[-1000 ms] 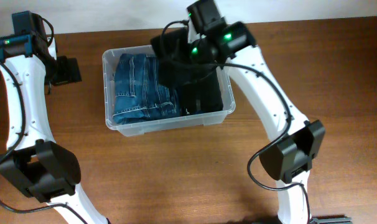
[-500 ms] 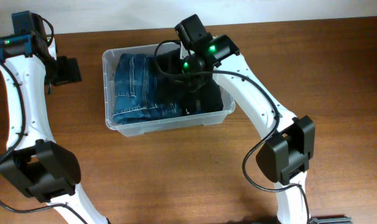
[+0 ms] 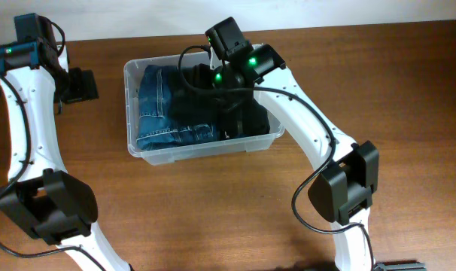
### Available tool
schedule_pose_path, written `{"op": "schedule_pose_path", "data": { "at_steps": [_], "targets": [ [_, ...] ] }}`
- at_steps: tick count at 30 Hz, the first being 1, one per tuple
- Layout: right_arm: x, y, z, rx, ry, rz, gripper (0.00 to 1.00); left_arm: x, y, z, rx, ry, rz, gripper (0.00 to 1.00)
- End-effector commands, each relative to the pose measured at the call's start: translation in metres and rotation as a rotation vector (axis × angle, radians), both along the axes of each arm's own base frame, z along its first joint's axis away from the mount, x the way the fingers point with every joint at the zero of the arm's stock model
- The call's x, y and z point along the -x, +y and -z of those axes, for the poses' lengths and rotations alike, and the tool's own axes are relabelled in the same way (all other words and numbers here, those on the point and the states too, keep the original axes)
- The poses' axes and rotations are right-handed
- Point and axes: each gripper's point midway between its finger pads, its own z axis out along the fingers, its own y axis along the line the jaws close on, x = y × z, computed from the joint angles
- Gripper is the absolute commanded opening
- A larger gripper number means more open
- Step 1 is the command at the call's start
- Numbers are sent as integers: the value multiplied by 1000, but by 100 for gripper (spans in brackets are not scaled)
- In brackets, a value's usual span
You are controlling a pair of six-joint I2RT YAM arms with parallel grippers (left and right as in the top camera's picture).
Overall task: Pack container
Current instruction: 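Place the black bundle into the bin beside the jeans and release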
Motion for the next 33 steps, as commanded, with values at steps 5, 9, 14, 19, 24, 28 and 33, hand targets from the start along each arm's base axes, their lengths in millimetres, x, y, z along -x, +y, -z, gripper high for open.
{"op": "schedule_pose_path", "data": {
  "at_steps": [5, 9, 14, 19, 24, 28, 33],
  "targets": [
    [-20, -38, 12, 158, -120, -85, 69, 1, 2, -5, -8, -12, -7, 99],
    [-34, -43, 7, 174, -207, -140, 36, 1, 2, -5, -9, -12, -7, 99],
    [-47, -23, 6, 148, -290, -155, 11, 1, 2, -5, -9, -12, -7, 99],
    [-43, 9, 46, 155, -260, -211, 11, 1, 2, -5, -9, -12, -7, 100],
    [-36, 28, 92, 178, -205, -253, 13, 1, 2, -5, -9, -12, -7, 99],
    [-43, 18, 77, 176, -230, -245, 13, 1, 2, -5, -8, -12, -7, 99],
    [-53, -11, 3, 154, -309, -203, 29, 1, 2, -5, -9, -12, -7, 100]
  ]
}}
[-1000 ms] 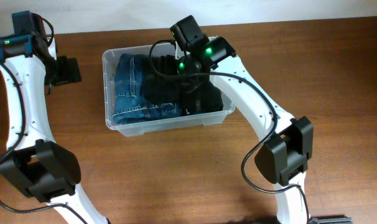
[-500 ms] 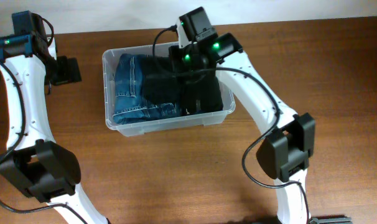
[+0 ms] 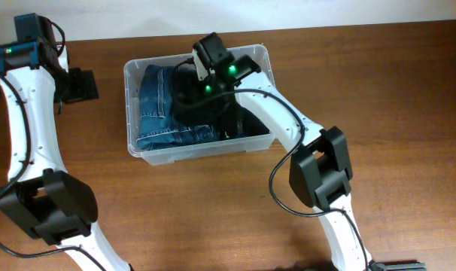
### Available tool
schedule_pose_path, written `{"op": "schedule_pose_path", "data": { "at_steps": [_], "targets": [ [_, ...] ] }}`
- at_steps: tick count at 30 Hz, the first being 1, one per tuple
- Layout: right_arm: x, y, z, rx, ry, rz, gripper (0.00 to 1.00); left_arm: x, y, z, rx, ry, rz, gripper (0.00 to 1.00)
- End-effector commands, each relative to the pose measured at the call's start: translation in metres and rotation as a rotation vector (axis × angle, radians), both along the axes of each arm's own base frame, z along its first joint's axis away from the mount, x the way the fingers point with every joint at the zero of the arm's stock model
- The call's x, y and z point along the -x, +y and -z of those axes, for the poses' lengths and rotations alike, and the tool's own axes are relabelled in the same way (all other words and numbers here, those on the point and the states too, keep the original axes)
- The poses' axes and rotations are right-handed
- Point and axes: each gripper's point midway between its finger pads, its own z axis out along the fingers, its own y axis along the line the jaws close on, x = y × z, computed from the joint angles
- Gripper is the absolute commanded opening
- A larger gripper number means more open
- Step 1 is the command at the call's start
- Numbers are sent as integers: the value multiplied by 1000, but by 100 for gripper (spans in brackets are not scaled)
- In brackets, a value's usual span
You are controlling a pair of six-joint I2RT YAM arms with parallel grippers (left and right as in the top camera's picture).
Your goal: Pack container
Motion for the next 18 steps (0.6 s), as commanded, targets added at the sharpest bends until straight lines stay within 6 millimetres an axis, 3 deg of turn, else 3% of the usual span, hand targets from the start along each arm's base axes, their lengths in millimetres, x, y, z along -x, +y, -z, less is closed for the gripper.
{"op": "schedule_pose_path", "data": {
  "at_steps": [1, 2, 4, 5, 7, 11, 17, 18],
  "targets": [
    [-15, -29, -93, -53, -135, 33, 43, 1, 2, -5, -9, -12, -7, 99],
    [-14, -32, -100, -57, -142, 37, 52, 1, 2, -5, -9, -12, -7, 99],
    [-6, -60, -161, -77, -189, 77, 89, 1, 2, -5, -9, -12, -7, 100],
    [-2, -73, -180, -80, -205, 96, 98, 1, 2, -5, -8, -12, -7, 99],
    [8, -101, -217, -88, -239, 138, 98, 1, 2, -5, -8, -12, -8, 99],
    [34, -160, -268, -94, -279, 233, 98, 1, 2, -5, -9, -12, -7, 99],
    [77, -255, -297, -23, -288, 380, 98, 1, 2, -5, -9, -12, -7, 99],
    [81, -262, -299, -12, -295, 380, 98, 1, 2, -5, -9, -12, -7, 99]
  ]
}}
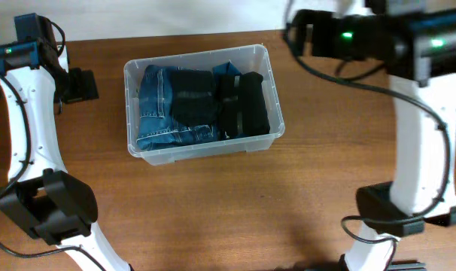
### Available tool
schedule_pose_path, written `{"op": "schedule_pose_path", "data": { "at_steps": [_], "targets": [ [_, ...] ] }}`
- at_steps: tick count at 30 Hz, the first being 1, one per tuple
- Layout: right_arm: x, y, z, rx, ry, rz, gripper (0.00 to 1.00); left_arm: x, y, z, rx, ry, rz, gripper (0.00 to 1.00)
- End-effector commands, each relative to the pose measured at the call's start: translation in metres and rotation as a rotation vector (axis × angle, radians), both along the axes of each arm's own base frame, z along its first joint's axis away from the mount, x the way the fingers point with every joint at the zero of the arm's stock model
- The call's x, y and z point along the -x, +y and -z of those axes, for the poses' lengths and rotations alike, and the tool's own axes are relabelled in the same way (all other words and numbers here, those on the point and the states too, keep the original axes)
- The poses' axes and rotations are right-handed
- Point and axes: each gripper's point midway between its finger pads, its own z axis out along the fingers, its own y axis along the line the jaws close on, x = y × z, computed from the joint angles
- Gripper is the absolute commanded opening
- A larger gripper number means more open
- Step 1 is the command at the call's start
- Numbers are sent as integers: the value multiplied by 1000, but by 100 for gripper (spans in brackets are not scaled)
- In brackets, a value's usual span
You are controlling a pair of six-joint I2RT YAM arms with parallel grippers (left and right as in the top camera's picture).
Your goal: Pack container
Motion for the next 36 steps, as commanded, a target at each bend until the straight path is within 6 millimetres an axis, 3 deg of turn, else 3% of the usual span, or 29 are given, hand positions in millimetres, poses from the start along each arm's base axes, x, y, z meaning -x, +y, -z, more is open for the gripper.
{"op": "schedule_pose_path", "data": {
  "at_steps": [1, 4, 6, 10, 12, 15, 20, 27, 30, 33, 36],
  "targets": [
    [24, -48, -21, 84, -64, 32, 98, 1, 2, -5, -9, -13, -7, 99],
    [48, -83, -32, 138, -83, 77, 98, 1, 2, -5, -9, -13, -7, 99],
    [57, -96, -44, 166, -130, 96, 98, 1, 2, -5, -9, -13, -7, 99],
    [82, -96, -100, 246, -378, 72, 98, 1, 2, -5, -9, -13, -7, 100],
    [99, -93, -116, 290, -473, 54, 98, 1, 2, -5, -9, -13, -7, 99],
    [122, -90, -116, 322, -586, 52, 98, 1, 2, -5, -8, -13, -7, 99],
    [138, -86, -67, 330, -717, 57, 98, 1, 2, -5, -9, -13, -7, 99],
    [154, -81, 37, 344, -908, 64, 98, 1, 2, -5, -9, -13, -7, 99],
    [163, -82, 101, 355, -948, 81, 98, 1, 2, -5, -9, -13, -7, 100],
    [168, -84, 148, 360, -942, 96, 99, 1, 2, -5, -9, -13, -7, 99],
    [168, -84, 166, 346, -931, 101, 98, 1, 2, -5, -9, -13, -7, 100]
  ]
}}
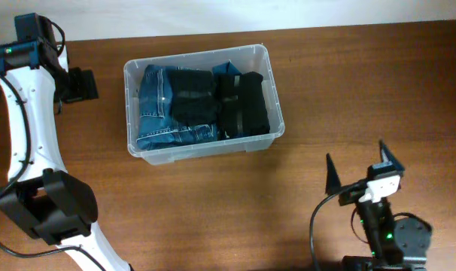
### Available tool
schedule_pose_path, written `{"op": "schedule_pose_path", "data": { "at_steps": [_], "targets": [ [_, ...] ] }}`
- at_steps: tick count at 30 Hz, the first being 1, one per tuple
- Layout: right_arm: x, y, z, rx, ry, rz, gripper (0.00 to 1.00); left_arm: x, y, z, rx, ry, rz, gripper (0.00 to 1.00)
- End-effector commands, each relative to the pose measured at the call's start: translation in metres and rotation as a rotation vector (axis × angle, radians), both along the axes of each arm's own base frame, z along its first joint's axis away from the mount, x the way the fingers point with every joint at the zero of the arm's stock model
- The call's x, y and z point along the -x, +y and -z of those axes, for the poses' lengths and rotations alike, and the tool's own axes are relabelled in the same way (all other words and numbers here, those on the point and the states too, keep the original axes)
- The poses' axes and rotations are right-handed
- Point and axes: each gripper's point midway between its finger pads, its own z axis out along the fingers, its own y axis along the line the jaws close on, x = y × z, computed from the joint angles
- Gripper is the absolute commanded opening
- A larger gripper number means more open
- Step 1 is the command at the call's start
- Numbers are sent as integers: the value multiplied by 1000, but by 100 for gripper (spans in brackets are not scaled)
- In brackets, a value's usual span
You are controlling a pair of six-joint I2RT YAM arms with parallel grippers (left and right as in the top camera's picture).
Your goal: Pack container
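Observation:
A clear plastic container (205, 153) stands on the wooden table, left of the middle. Inside it lie folded blue jeans (154, 105) on the left, a black folded garment (193, 96) in the middle and another black garment (243, 104) on the right. My right gripper (360, 169) is far from the container at the front right, its two fingers spread open and empty. My left gripper (80, 84) hangs just left of the container's far left corner; its jaws show only as a dark block.
The left arm (25, 128) runs along the table's left side down to its base at the front left. The right arm's base (390, 237) sits at the front right edge. A pale wall borders the table's far edge.
The right arm was raised high at the right, reaching across the far right of the view. Now it is folded down at its base at the front right, gripper open. The container's contents are unchanged.
At first the right gripper was down in the container over the black garments, and a moment later further left over the middle black garment. Then it was out of the container, with the arm raised at the far right. Now it rests at the front right. The left arm never moved.

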Motion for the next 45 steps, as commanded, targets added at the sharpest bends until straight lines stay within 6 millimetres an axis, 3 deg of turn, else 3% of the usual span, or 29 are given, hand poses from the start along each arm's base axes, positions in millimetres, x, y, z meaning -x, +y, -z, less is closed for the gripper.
{"op": "schedule_pose_path", "data": {
  "at_steps": [1, 6, 18, 45],
  "targets": [
    [1, -3, 17, -21, -5, 19, 98, 1, 2, -5, -7, -14, -6, 99],
    [-2, -8, 45, -26, 32, 44, 98, 1, 2, -5, -7, -14, -6, 99],
    [-7, -6, 84, -29, 96, 52, 98, 1, 2, -5, -7, -14, -6, 99],
    [-7, -9, 84, -27, 96, 75, 98, 1, 2, -5, -6, -14, -6, 99]
  ]
}}
